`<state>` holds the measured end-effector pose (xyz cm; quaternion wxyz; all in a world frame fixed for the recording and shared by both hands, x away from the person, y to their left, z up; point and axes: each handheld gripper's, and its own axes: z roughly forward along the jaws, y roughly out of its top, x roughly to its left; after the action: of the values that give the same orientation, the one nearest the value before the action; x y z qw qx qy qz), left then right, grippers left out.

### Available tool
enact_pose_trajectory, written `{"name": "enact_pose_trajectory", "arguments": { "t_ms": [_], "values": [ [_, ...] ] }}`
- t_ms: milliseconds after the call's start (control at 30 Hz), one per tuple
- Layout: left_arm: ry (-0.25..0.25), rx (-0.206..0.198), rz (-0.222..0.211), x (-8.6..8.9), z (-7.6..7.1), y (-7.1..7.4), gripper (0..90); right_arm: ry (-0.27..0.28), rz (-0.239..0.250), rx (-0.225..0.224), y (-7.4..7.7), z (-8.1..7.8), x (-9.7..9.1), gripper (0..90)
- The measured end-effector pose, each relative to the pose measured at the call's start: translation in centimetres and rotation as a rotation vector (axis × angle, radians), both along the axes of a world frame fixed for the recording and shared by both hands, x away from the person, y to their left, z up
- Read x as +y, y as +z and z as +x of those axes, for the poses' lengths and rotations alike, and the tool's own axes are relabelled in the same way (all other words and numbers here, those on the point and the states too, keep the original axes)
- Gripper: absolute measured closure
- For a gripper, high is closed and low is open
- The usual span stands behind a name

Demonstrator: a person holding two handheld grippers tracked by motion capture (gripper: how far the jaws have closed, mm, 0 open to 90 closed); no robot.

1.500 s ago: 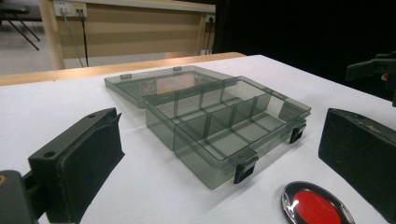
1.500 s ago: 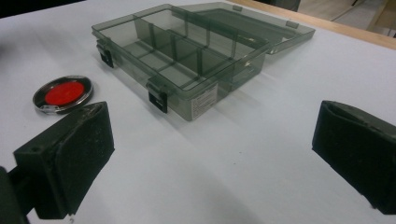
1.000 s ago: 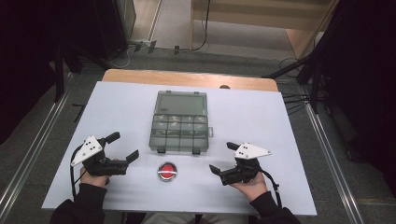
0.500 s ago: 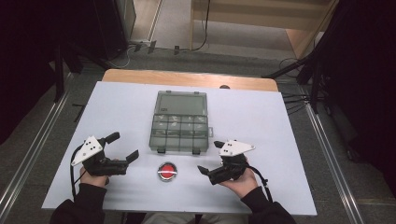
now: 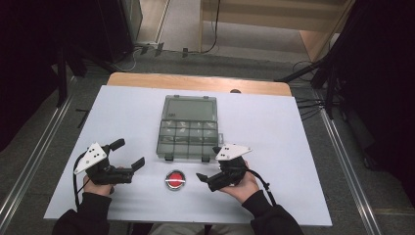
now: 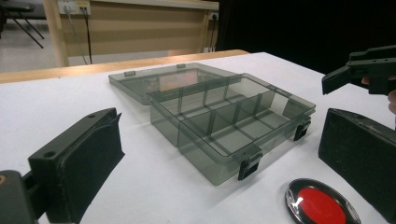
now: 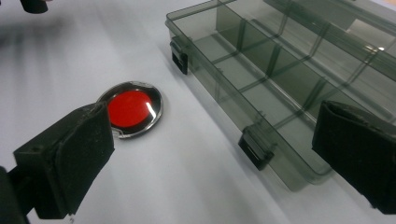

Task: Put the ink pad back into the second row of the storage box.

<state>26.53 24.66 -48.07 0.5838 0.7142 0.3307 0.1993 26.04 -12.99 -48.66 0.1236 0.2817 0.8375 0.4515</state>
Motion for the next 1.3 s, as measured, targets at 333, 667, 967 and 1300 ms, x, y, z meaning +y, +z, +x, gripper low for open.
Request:
{"name": "enact_pose_trajectory", "arguments": {
  "t_ms": [333,667,967,1300],
  "values": [
    [-0.006,0.003,0.0,0.0,0.0,0.0,0.0,0.039,-0.034,0.015,-0.3,0.4,1.9,0.0],
    [-0.006,0.004,-0.002,0.0,0.0,0.0,0.0,0.087,-0.083,0.033,-0.7,0.7,3.8,0.0],
    [-0.005,0.005,-0.009,0.0,-0.1,0.0,0.0,0.142,-0.115,0.034,-0.7,1.3,5.9,0.0],
    [-0.003,0.009,-0.007,0.0,-0.1,0.0,0.0,0.184,-0.157,0.065,-1.5,1.8,7.9,0.0]
  ]
}}
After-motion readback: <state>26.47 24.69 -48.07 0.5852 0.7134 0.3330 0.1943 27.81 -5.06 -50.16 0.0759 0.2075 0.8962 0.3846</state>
